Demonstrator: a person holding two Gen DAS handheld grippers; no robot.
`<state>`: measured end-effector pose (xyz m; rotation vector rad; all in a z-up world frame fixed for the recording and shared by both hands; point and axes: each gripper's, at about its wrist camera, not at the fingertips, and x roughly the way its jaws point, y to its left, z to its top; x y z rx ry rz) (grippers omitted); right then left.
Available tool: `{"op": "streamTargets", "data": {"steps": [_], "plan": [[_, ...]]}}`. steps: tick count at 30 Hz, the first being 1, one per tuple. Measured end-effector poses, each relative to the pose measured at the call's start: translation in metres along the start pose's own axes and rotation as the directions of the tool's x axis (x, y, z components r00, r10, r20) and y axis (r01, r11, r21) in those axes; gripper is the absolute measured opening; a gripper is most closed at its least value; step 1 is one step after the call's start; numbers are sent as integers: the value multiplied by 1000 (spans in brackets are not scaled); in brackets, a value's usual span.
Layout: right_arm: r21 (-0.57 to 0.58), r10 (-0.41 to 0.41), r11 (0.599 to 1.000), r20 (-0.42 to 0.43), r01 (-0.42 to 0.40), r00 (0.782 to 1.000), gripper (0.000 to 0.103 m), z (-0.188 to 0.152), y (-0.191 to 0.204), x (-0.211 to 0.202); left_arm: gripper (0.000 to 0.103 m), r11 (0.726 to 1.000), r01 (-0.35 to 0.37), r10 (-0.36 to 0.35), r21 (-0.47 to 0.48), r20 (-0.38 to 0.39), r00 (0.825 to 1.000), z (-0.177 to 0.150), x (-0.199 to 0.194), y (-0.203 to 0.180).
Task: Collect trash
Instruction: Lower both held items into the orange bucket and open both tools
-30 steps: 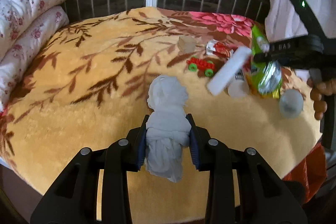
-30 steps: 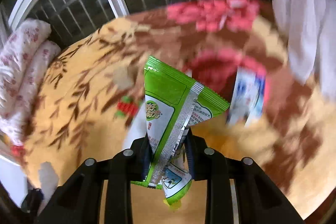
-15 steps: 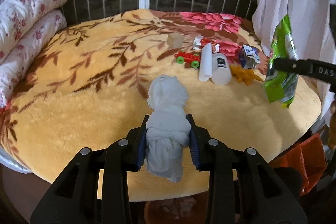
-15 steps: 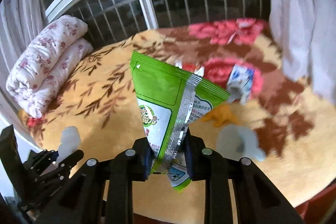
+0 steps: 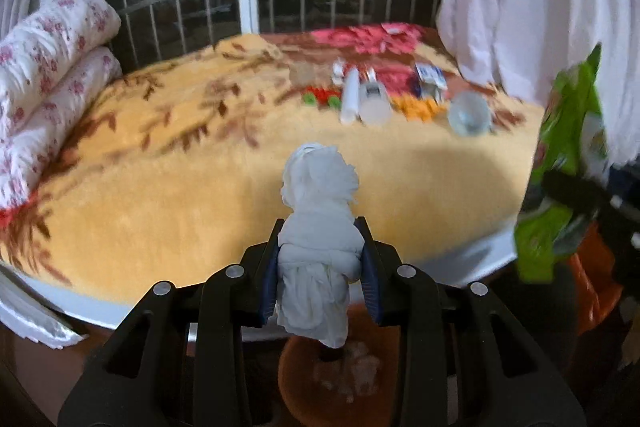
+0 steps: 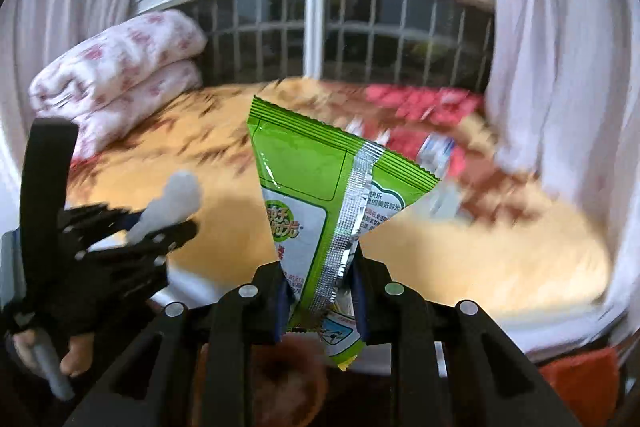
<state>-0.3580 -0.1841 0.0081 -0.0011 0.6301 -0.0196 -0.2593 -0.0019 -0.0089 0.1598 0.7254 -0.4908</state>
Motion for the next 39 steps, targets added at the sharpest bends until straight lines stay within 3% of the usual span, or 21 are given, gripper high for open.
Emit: {"op": "streamTargets", "data": {"steps": [2,4,9,12,16,21,23,24,25,26,32,39], "plan": [[21,46,999,-63,-45,997,25,-27,3,10,33,999,30,-30,15,-21,999,-23,5,2],[14,57,998,-105,-56,993,25,-48,9,16,33,998,12,-8,57,-67,998,-46,17,1],[20,87,996,-288,-85,954,25,-95,16,58,33,996,21,0,92,-213,977,-88,49,0],[47,118,993,-367,-108,923,25,-118,16,83,33,998,58,-43,39,-320,947,-105,73,5],[79,147,989,-439,-125,886,25,-137,19,108,33,998,54,-41,19,-428,903,-120,106,9],[99,172,985,-495,-141,852,26,-148,18,130,34,999,52,-42,7,-490,871,-128,125,13],[100,182,983,-517,-152,836,34,-152,19,136,51,999,37,-24,15,-513,858,-130,131,14],[99,182,983,-525,-153,831,40,-154,19,139,72,999,27,-13,19,-521,853,-132,133,14],[103,189,982,-531,-158,826,52,-155,20,142,78,1000,18,-6,18,-525,851,-133,135,14],[106,194,981,-536,-162,822,55,-157,21,144,78,1000,18,-7,14,-525,851,-134,134,13],[121,194,981,-545,-153,816,56,-162,17,141,78,1000,21,-20,-5,-535,845,-135,135,17],[105,162,987,-523,-126,837,56,-144,15,137,79,1000,21,-18,1,-499,867,-129,125,21]]}}
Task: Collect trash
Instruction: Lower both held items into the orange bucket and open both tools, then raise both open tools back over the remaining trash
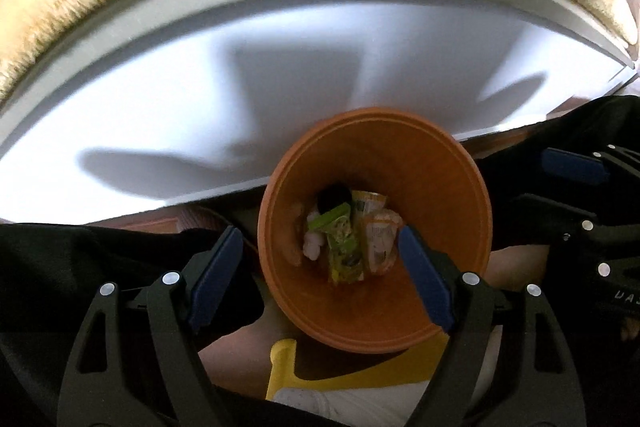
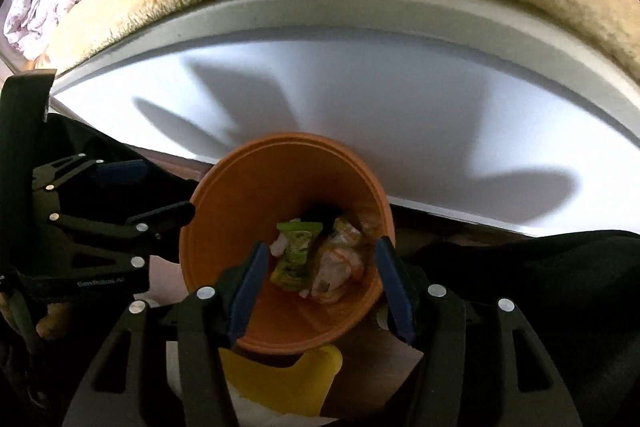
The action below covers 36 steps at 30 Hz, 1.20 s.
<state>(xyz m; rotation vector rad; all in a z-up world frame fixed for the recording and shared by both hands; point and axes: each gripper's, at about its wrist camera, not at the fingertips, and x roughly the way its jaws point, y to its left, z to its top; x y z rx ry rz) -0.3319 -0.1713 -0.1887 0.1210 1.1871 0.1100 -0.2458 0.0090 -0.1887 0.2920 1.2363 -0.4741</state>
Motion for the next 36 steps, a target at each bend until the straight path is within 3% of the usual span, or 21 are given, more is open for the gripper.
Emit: {"op": "streamTargets", "data": {"steps": [4,7,12,15,21,25,31,36], "plan": [[-9,0,1000,63,0,998,57,-3,-4,-30,79,1000,-4,2,31,94,996,1,-41,-4],[-18,8,1000,153,-5,988,65,-3,-8,-67,79,997,-20,4,80,201,980,9,-81,-9],[12,14,1000,262,-18,965,65,6,-23,-105,81,992,-60,19,115,332,943,58,-124,-15],[35,38,998,314,-51,949,65,14,-33,-119,81,994,-63,24,92,374,927,112,-131,-15],[56,62,995,358,-88,932,65,19,-43,-126,81,1000,-26,29,-13,366,930,218,-119,-8],[88,73,990,339,-109,938,65,25,-56,-118,81,997,-76,62,26,355,933,262,-97,-24],[135,78,982,342,-131,937,65,25,-77,-115,81,970,-178,125,162,294,948,278,-52,-38],[163,72,977,339,-134,938,65,26,-89,-110,81,973,-143,88,179,285,955,289,-43,-36]]}}
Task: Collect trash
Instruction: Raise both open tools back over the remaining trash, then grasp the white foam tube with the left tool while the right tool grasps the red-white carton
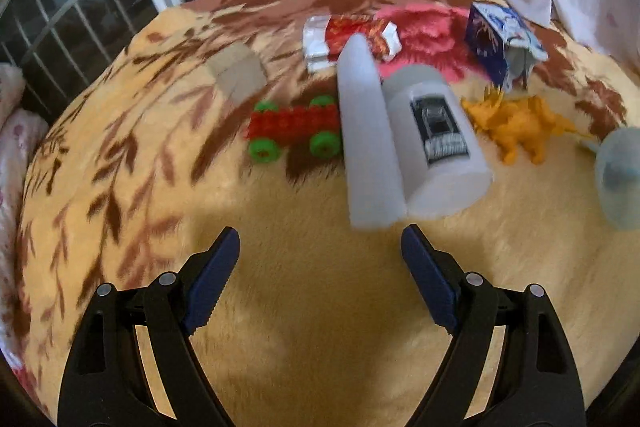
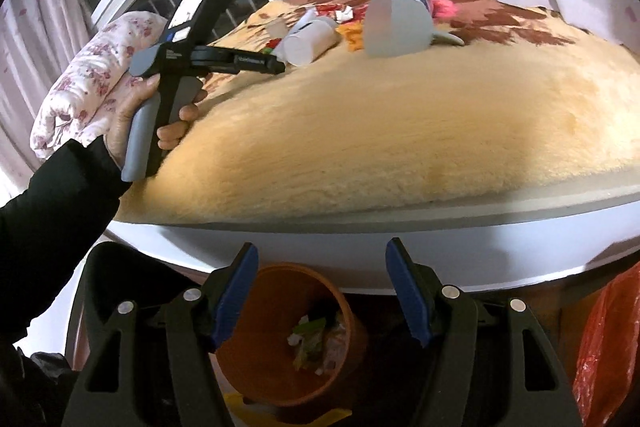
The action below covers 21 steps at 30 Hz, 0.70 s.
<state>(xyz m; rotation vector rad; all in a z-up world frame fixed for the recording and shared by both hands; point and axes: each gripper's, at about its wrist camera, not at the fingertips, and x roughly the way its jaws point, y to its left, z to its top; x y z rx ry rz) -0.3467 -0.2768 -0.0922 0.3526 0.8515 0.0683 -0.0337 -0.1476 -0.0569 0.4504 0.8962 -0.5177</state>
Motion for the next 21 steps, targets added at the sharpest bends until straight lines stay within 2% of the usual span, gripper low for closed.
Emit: {"op": "streamTargets", "data": {"steps": [3,7,8,13,17,21], "plan": [[15,2,1000,-5,-2,1000,65,-1,-3,4,78,999,-2,2,47,2,1000,11,9,-9],[30,2,1000,-4,-2,1000,65,1,-6,6,53,996,18,-17,85,-15,1000,23,24,-17],[33,-1,999,-6,1,1000,65,1,-6,6,50,996,23,-22,86,-14,1000,25,26,-18],[37,-14,999,-15,14,1000,65,0,-5,7,19,995,80,-80,65,-9,997,36,33,-20],[31,-18,999,-7,18,1000,65,0,0,4,15,992,125,-125,15,1,992,34,30,-11],[18,-4,1000,-5,4,1000,65,0,7,1,15,982,185,-183,-37,34,982,20,8,-3]]}}
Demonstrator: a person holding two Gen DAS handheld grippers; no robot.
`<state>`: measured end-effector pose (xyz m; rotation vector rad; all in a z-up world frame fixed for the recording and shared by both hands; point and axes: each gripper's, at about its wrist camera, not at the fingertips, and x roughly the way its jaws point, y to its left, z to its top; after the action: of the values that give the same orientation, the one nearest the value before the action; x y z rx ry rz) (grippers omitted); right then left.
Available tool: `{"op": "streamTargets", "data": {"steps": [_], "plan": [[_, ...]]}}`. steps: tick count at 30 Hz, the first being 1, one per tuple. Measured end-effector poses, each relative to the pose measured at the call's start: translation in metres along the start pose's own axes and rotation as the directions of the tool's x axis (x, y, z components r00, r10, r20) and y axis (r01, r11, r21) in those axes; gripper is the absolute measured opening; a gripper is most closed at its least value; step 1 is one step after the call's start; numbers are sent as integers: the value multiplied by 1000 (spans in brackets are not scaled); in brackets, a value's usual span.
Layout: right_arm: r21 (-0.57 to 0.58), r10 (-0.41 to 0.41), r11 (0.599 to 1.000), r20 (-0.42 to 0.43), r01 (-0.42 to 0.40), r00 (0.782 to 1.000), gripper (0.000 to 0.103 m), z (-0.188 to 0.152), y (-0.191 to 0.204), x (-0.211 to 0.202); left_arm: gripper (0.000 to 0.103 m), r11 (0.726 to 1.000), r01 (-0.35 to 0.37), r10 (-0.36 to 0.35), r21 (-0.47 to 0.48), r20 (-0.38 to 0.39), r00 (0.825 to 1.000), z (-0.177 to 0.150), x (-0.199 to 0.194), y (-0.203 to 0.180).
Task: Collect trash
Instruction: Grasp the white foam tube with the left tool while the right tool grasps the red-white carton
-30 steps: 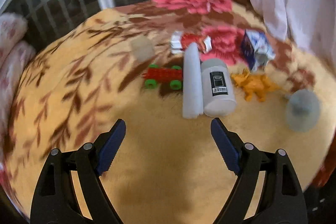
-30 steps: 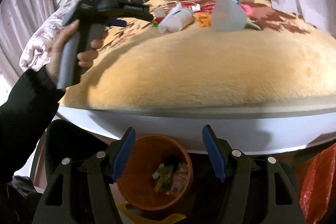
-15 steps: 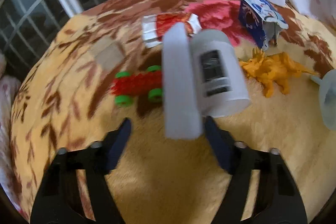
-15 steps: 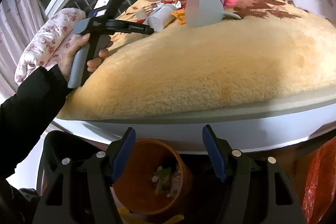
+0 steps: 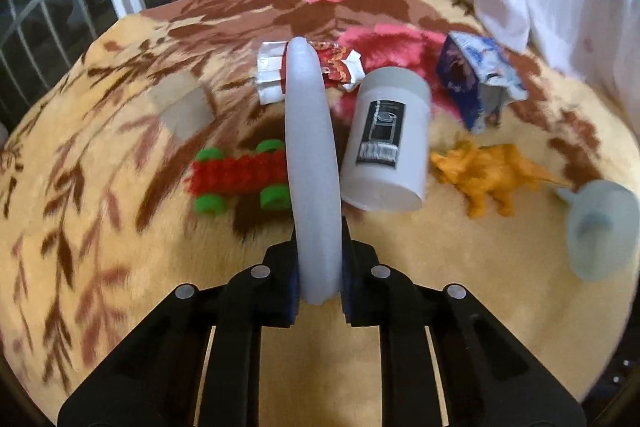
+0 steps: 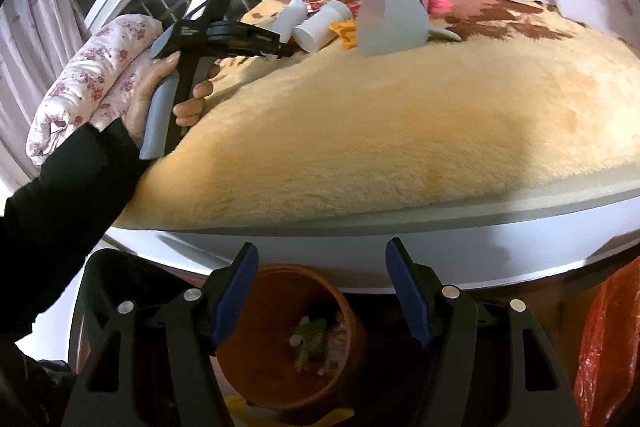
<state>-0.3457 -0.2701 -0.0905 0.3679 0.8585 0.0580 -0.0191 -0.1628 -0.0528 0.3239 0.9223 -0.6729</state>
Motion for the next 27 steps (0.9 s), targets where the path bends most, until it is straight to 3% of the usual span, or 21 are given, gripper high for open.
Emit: {"op": "streamTargets", "data": {"steps": [4,8,11,16,21,24,27], "plan": [[-29,28,999,2,-28,1000,65,2,10,-6,15,997,50,-48,-59,26,999,-30,-33,9],[-79,68,995,11,-67,998,65,24,21,-14,15,990,44,-40,-133,32,999,-61,-61,22],[-132,97,987,30,-93,995,65,60,29,-19,15,988,-18,27,-151,57,998,-82,-82,27],[-290,82,955,49,-65,995,67,160,43,-1,15,982,-97,110,-161,76,991,-107,-99,35],[-540,-44,842,-65,2,997,71,270,63,79,15,977,-89,103,-194,67,992,-116,-91,46],[-632,-125,775,-157,-2,980,71,309,66,138,15,976,-78,95,-205,76,993,-116,-89,49],[-688,-183,726,-189,2,965,71,329,64,183,15,974,-62,80,-218,76,994,-116,-86,52]]}}
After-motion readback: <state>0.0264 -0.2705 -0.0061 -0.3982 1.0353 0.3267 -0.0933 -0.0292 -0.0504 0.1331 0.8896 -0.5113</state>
